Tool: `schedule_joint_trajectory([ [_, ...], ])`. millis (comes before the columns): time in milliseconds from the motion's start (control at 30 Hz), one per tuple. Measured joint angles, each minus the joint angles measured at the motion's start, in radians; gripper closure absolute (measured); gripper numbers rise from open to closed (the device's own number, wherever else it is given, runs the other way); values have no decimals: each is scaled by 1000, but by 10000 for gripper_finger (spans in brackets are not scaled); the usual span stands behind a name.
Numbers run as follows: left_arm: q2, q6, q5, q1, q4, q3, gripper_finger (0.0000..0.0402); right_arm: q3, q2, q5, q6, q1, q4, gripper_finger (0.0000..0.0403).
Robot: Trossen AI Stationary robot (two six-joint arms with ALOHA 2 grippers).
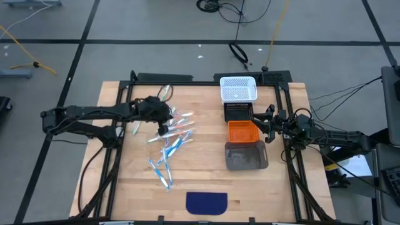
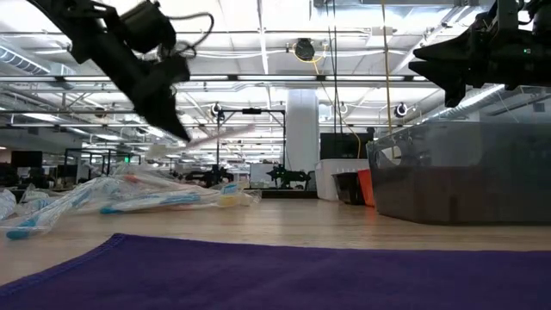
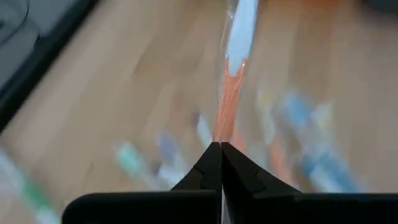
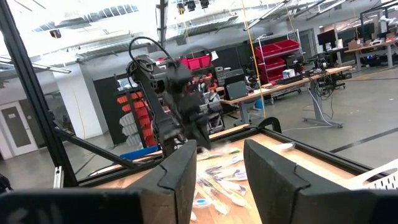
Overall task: Pick & Place Toothbrushes
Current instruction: Put the orange toothbrush into the black bin
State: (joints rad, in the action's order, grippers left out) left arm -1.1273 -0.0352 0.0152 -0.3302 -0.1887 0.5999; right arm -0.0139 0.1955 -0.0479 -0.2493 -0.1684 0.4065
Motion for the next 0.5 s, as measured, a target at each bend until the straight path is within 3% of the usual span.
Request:
schedule_joint_trajectory([
  [200, -4, 44, 72, 13, 275, 0, 401, 0, 5, 1, -16, 0, 1, 277],
  [500, -170, 74, 117, 12, 588, 0, 402, 0, 50, 1, -19, 0, 25, 277],
])
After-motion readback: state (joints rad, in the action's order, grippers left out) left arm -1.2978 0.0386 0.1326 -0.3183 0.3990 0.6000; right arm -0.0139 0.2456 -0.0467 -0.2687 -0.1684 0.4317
